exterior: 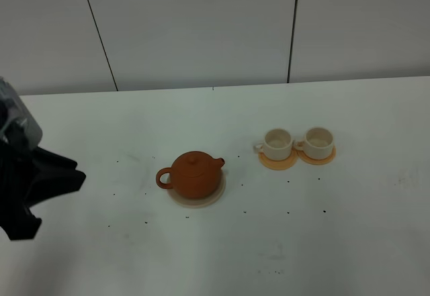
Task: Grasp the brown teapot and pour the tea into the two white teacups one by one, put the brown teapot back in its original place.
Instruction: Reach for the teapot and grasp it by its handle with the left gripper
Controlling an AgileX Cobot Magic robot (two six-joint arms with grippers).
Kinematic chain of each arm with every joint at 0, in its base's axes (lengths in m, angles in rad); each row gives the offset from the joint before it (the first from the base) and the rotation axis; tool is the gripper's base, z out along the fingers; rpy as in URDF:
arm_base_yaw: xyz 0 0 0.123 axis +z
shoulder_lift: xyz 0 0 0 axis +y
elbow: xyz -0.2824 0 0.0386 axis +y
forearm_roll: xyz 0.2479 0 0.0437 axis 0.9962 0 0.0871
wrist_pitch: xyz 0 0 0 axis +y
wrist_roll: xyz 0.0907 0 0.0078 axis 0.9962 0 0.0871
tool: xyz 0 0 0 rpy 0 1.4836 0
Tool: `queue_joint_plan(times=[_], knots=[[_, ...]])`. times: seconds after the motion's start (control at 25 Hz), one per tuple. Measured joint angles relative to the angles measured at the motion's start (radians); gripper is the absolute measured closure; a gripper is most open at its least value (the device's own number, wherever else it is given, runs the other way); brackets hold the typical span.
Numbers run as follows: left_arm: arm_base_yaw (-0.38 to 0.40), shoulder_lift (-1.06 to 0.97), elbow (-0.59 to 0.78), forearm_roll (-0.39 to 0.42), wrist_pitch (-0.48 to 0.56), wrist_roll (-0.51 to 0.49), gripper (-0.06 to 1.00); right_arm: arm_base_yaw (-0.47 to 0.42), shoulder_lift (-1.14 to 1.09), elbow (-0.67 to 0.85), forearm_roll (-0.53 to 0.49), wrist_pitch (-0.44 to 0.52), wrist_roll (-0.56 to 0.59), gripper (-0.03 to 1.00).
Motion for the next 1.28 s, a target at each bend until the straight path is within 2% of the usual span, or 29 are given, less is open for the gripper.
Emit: queue_joint_plan(times=[0.32, 0.52, 0.76, 0.88, 1.16, 1.28], knots=[[0.000, 0.174, -0.244, 0.150, 0.087, -0.071, 0.69, 0.000, 0.000, 0.000, 0.000, 0.000, 0.001, 0.73], [-0.008, 0.316, -0.349, 0.234, 0.189, -0.085, 0.69, 0.000, 0.000, 0.000, 0.000, 0.000, 0.001, 0.73], [-0.109, 0.452, -0.407, 0.478, 0.198, -0.092, 0.69, 0.000, 0.000, 0.000, 0.000, 0.000, 0.001, 0.73], [-0.158, 0.515, -0.430, 0.560, 0.196, -0.094, 0.69, 0.000, 0.000, 0.000, 0.000, 0.000, 0.001, 0.73], [-0.179, 0.646, -0.545, 0.582, 0.181, -0.065, 0.69, 0.000, 0.000, 0.000, 0.000, 0.000, 0.001, 0.73], [-0.179, 0.708, -0.614, 0.561, 0.180, -0.045, 0.69, 0.000, 0.000, 0.000, 0.000, 0.000, 0.001, 0.73]])
